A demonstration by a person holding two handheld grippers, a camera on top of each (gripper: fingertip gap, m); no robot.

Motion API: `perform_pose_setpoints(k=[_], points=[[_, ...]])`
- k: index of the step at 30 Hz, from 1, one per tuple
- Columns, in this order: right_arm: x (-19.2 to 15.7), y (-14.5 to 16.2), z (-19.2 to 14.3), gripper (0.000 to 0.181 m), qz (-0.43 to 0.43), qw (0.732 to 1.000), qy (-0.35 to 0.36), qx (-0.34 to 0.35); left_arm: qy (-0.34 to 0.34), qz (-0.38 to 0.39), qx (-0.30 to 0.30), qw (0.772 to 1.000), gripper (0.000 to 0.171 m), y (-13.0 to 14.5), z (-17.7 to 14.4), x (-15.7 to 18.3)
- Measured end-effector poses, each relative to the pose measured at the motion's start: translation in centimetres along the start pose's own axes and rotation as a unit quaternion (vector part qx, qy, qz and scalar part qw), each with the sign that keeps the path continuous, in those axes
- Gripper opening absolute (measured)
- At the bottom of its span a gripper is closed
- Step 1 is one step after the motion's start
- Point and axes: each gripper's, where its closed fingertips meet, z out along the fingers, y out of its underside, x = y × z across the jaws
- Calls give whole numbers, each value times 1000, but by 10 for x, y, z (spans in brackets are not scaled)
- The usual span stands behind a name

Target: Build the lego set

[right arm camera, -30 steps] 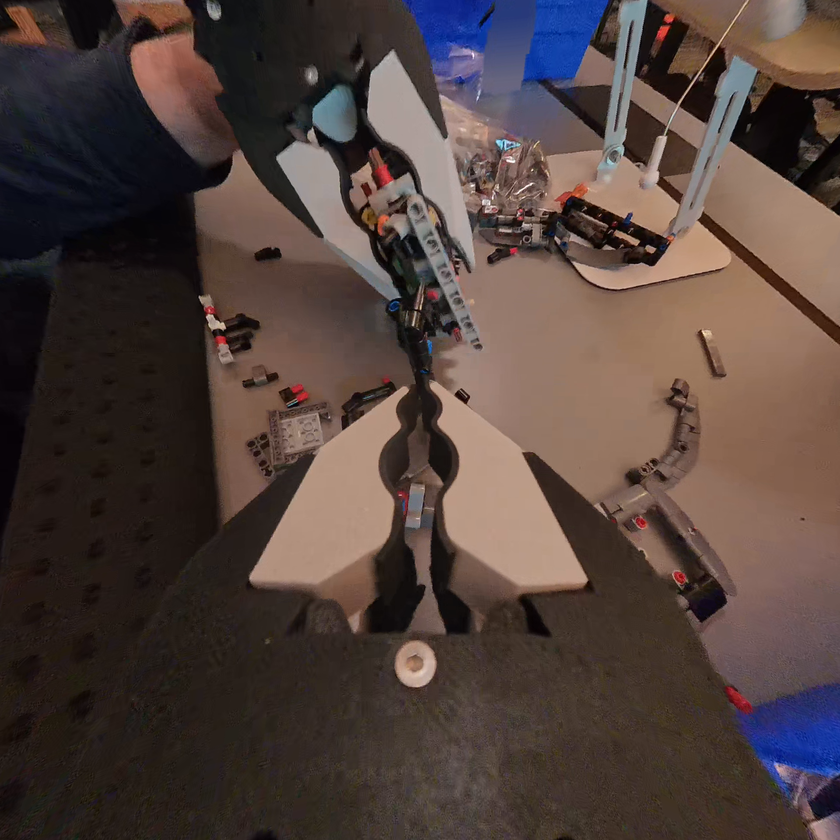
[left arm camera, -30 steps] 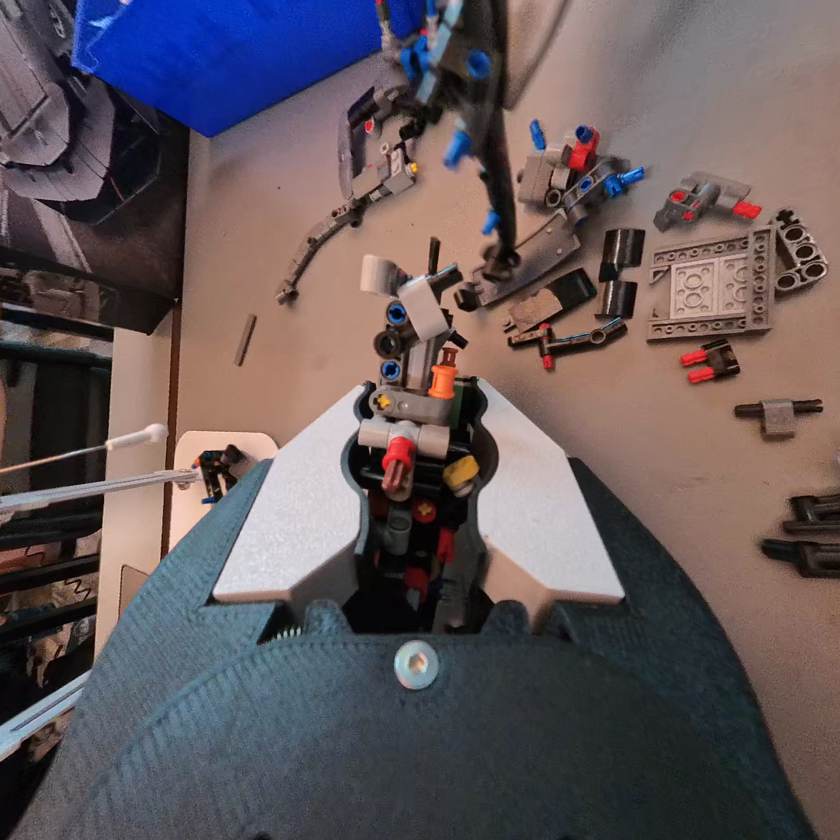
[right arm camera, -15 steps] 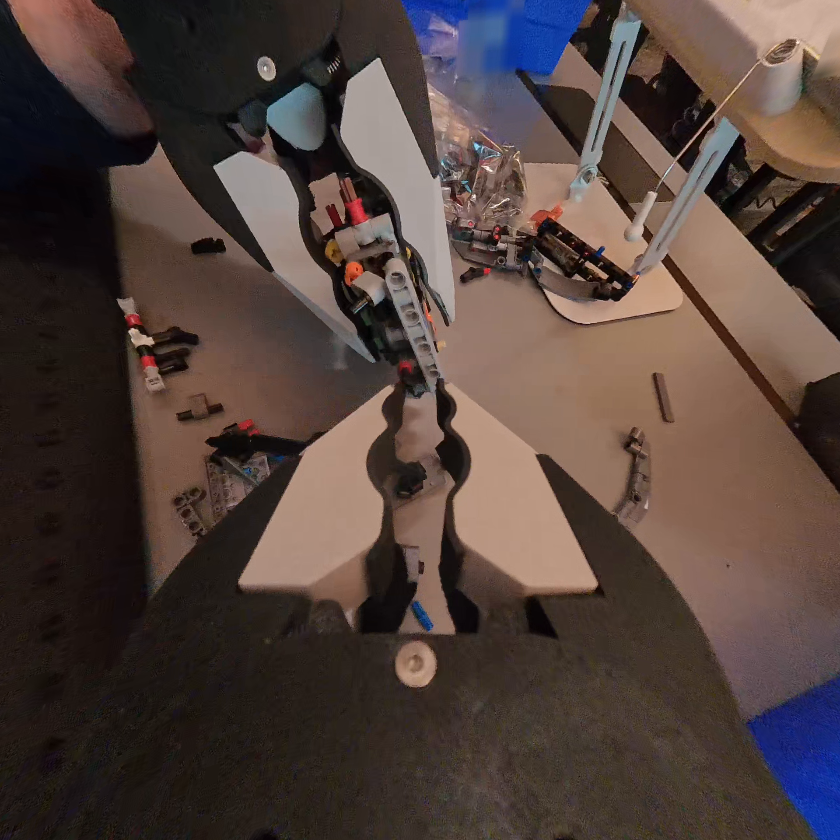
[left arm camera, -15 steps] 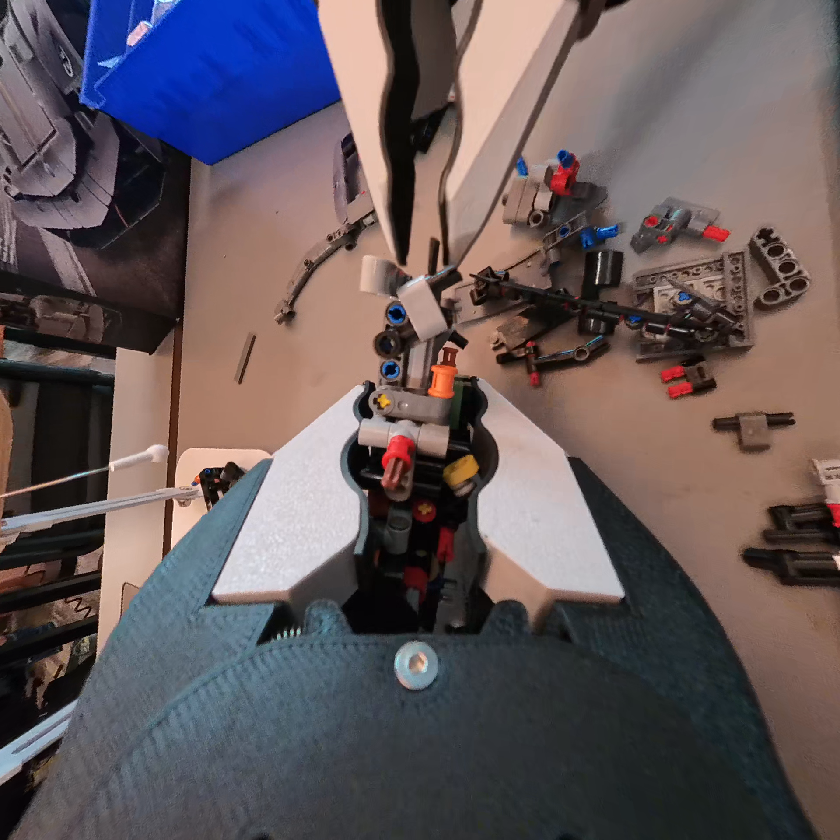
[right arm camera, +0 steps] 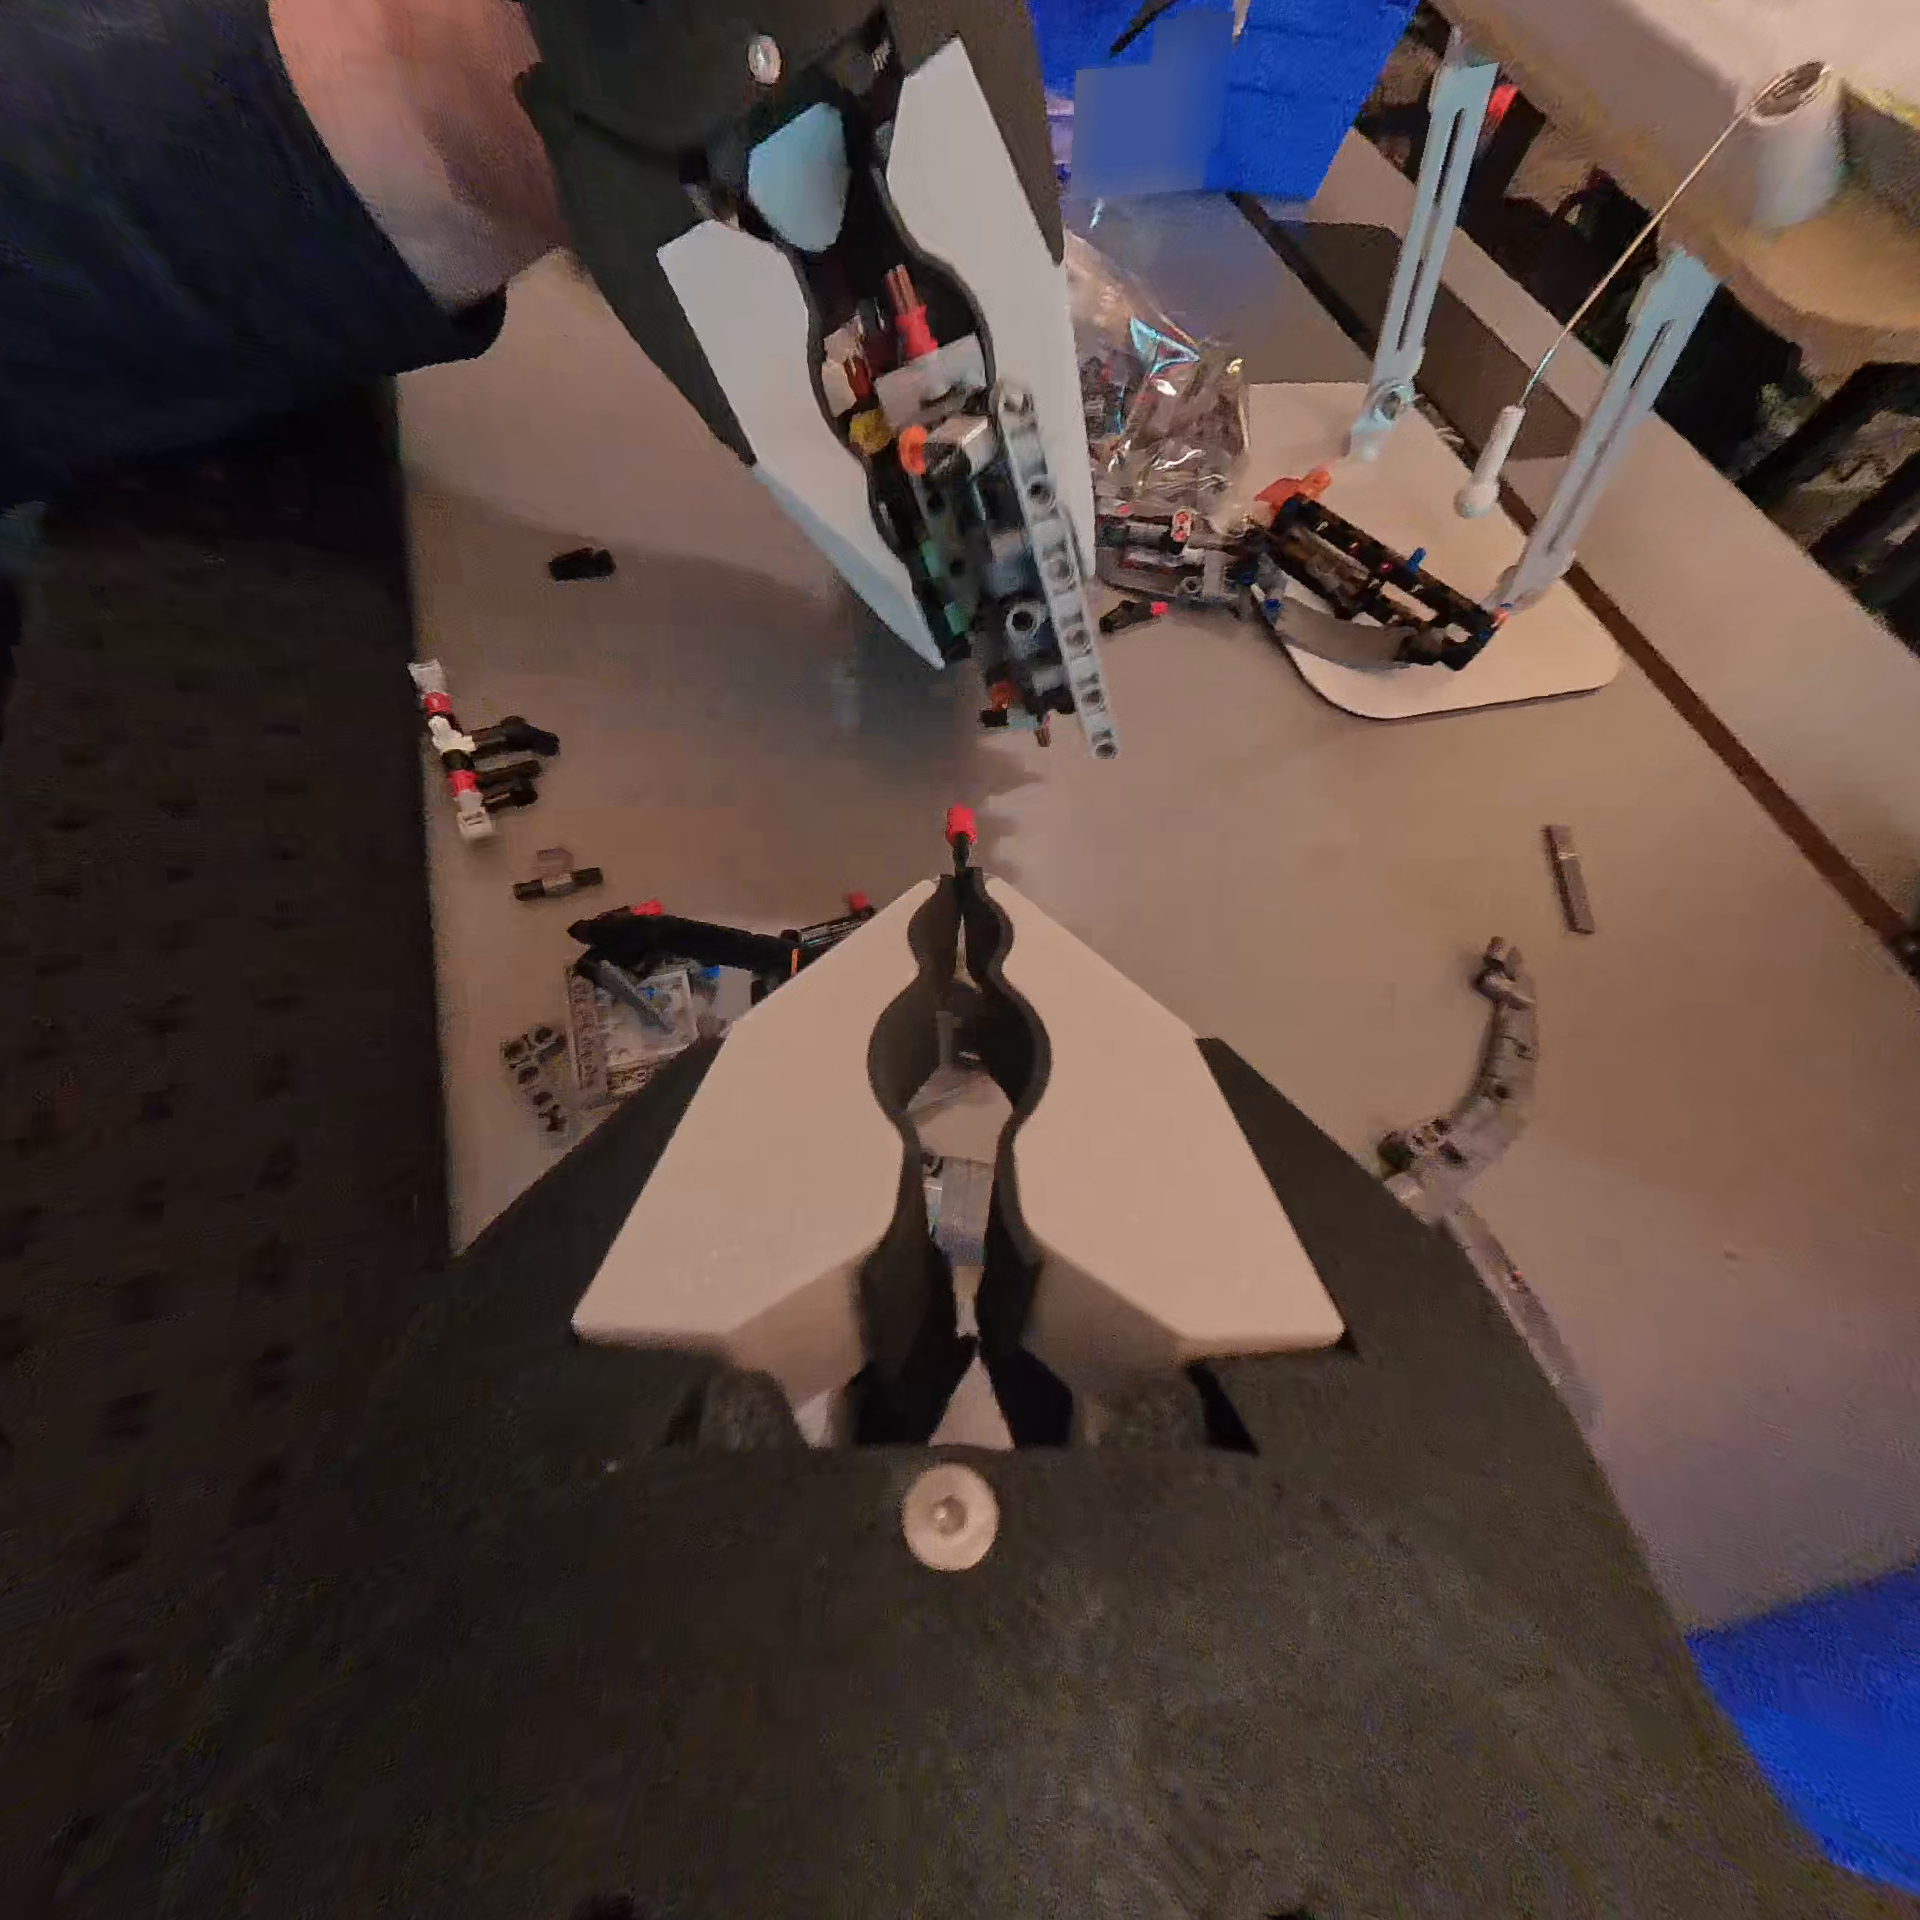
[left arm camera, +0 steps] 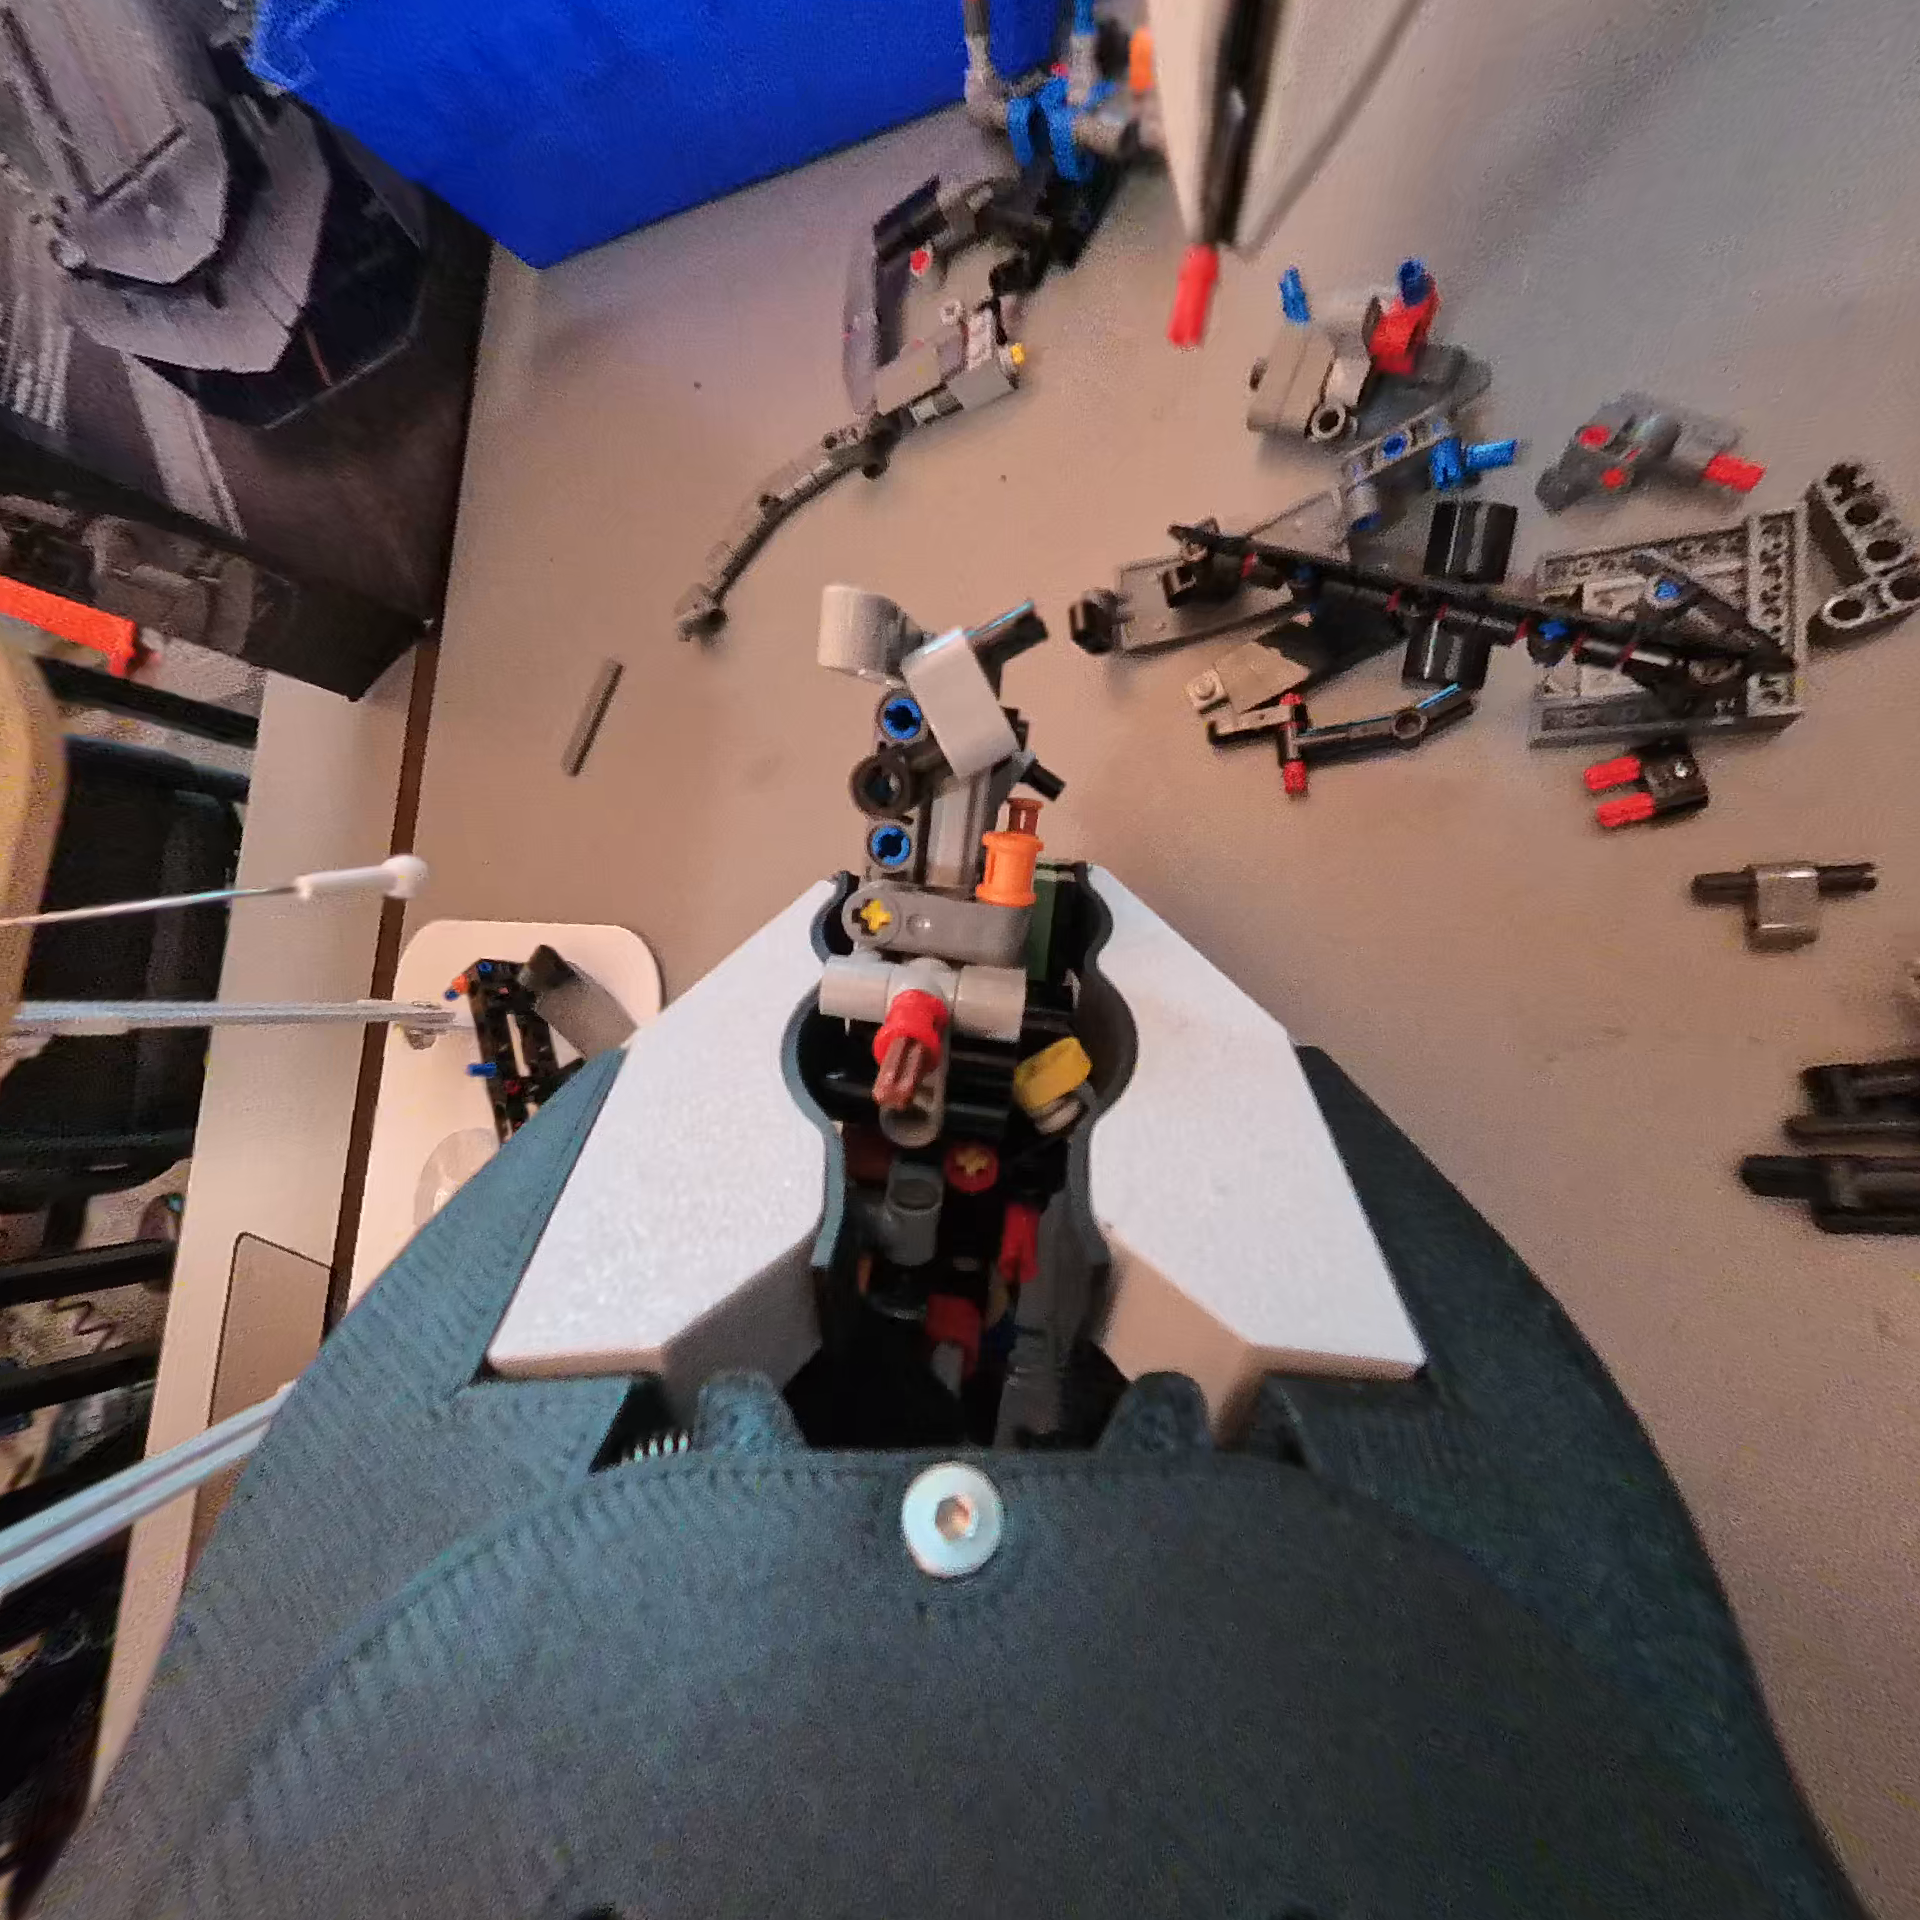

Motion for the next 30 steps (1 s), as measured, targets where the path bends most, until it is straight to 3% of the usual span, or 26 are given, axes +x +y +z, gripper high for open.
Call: perform_pose_setpoints(k=[5,6,10,15,20,24,28,30], points=[[-16,26,24,1,-7,996,-37,-80,8,12,7,1000,37,-9,3,8],[-17,28,25,11,-6,995,-41,-86,10,14,5,1000,38,-9,4,9],[-7,6,22,28,4,999,-16,-41,12,11,7,1000,38,-9,3,8],[7,-21,31,29,-14,1000,20,-10,19,29,-6,999,38,-9,9,15],[7,-22,50,21,-55,997,20,-41,22,33,-5,999,38,-11,8,18],[0,-23,45,18,-56,998,2,-38,31,42,8,999,38,-13,5,22],[-7,-32,34,17,19,997,-68,12,40,48,35,997,37,-22,-2,26],[-8,-38,29,16,17,997,-69,31,38,48,38,997,37,-26,-3,27]])
